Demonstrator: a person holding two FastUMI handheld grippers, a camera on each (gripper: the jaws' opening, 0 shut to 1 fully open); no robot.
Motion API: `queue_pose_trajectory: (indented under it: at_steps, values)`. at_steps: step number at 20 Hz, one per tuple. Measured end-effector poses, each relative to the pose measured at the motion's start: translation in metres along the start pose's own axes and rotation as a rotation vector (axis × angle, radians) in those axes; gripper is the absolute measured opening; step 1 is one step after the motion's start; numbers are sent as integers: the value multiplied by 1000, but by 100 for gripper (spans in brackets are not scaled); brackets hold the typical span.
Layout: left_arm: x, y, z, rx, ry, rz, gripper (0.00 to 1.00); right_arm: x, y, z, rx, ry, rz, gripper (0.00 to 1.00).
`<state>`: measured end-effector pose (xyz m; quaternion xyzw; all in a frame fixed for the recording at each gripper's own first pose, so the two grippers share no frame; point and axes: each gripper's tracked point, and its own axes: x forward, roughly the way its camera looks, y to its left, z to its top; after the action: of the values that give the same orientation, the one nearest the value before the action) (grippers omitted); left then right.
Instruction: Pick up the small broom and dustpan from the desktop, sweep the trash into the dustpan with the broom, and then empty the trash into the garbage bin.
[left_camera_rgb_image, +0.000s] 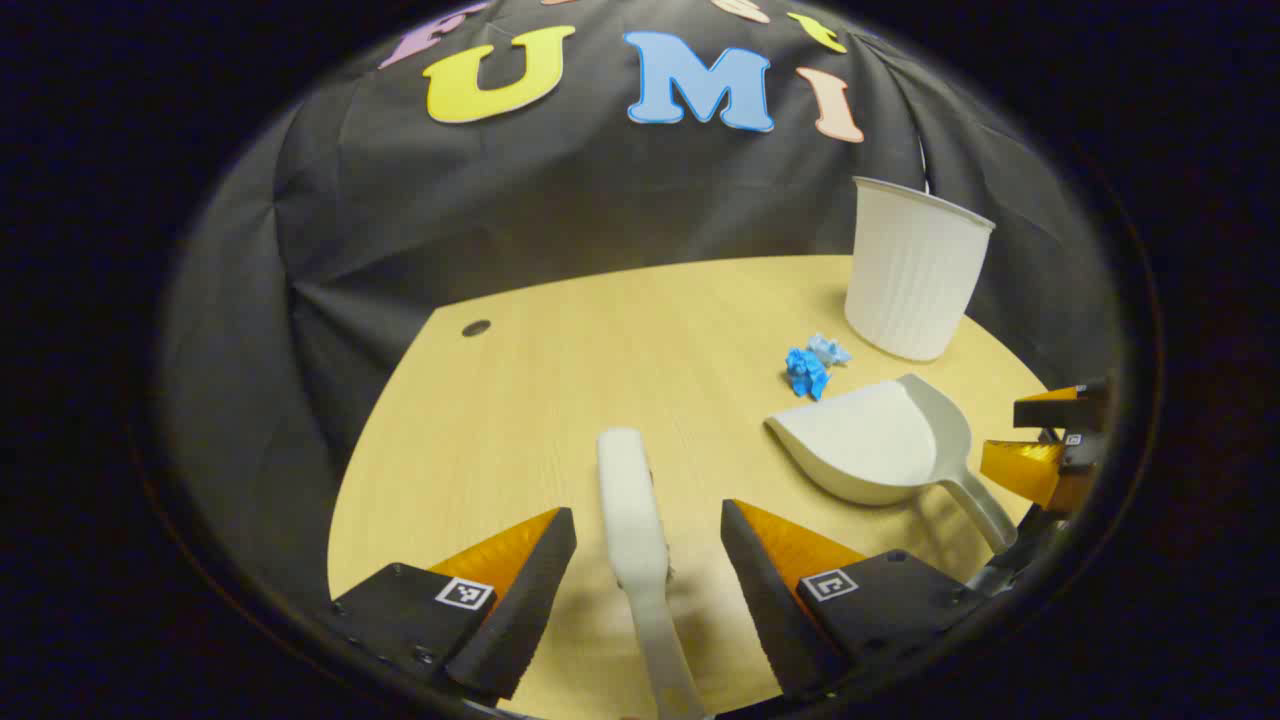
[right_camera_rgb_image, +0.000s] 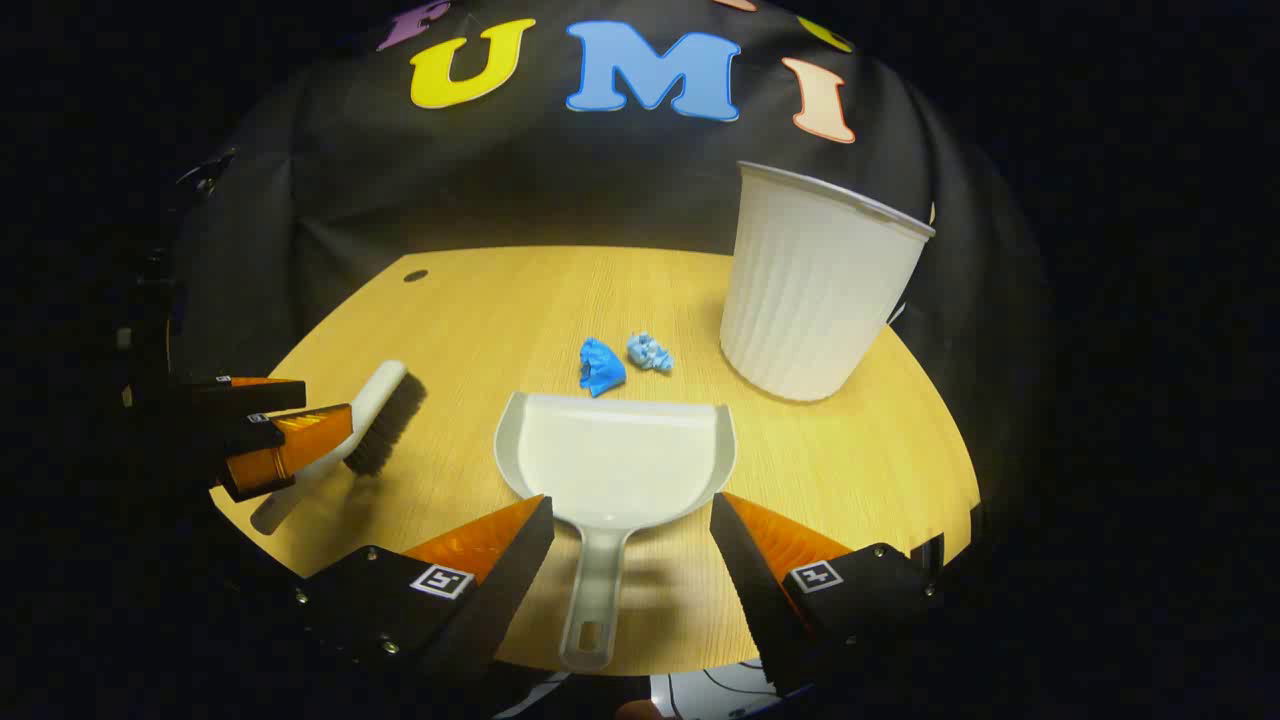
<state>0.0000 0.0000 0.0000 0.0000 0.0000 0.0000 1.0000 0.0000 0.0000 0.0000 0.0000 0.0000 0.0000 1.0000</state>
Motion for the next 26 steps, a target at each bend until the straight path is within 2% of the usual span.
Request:
queue_pose_trajectory:
  at_steps: [2,3,5,8,9,12,13,14,15,18,22,23,26]
  values:
    - [0,4,2,-1,-3,11,100,1,5,-2,1,12,1,99]
    - [-2,7,4,-5,-17,20,96,1,6,-1,2,9,0,99]
    - [-5,8,10,-26,-45,26,100,0,6,5,3,-9,-2,99]
    - [-12,13,12,-51,-69,57,100,-1,3,6,-10,-13,-10,99]
    - [-16,13,20,-69,-109,55,97,-3,4,11,-8,-35,-2,99]
    - [-44,12,59,-128,-280,64,95,-25,0,52,-2,-234,2,99]
    - [-52,12,67,-139,-324,73,100,-32,-5,65,-17,-291,-10,99]
    - [-58,11,75,-145,-366,76,100,-36,-10,71,-35,-333,-28,99]
    - [-60,10,78,-141,-388,80,95,-39,-13,76,-54,-350,-46,99]
    - [-56,2,67,-124,-349,70,96,-30,-10,59,-66,-273,-34,99]
    - [-44,2,41,-117,-230,46,96,-21,-4,40,-38,-177,-14,99]
    - [-41,4,35,-111,-200,47,93,-19,-3,35,-34,-156,-15,99]
    - [-29,4,17,-86,-109,34,96,-10,0,21,-9,-81,-12,99]
